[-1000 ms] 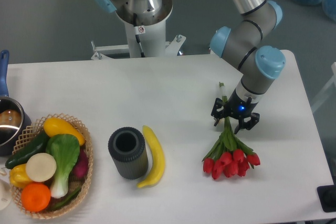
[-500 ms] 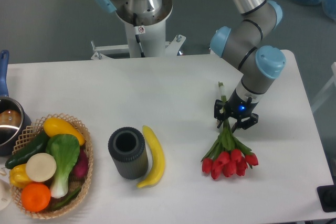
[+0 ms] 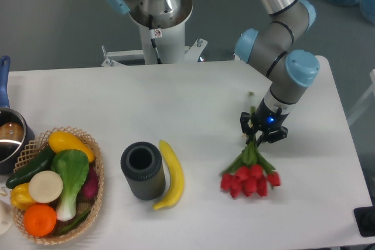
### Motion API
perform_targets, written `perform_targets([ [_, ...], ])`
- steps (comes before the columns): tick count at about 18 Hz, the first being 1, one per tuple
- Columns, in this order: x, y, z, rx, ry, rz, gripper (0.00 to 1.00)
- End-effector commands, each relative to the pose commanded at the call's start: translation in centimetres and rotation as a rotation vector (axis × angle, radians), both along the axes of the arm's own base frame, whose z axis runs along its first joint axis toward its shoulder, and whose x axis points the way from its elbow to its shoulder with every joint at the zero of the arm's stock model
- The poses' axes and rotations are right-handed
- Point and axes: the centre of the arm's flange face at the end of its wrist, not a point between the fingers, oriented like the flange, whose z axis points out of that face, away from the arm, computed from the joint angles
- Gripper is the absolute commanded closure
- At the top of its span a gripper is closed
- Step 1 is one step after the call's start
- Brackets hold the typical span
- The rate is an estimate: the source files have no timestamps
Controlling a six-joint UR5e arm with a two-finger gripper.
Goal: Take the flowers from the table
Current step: 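Lift the tulip bundle up off the table by its stems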
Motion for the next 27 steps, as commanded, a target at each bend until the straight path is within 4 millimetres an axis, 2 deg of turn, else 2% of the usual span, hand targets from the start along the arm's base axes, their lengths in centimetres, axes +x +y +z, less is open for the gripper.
perform_targets([
  [4, 0.0, 0.0, 0.6, 0.004, 0.011, -0.001, 0.72],
  [10, 0.5, 0.2, 4.9, 0.031, 0.079, -0.009, 0.72],
  [14, 0.6, 0.8, 10.1, 0.12, 0.145, -0.015, 0.72],
  [16, 1.1, 1.2, 11.7, 0.185, 0.146, -0.02, 0.8],
  [20, 1.4, 1.2, 12.8, 0.218, 0.152, -0.02, 0.82],
  [24, 1.2, 0.3, 14.6, 0.24, 0.181, -0.015, 0.82],
  [27, 0.8, 0.7, 16.3, 0.357, 0.2, -0.024, 0.82],
])
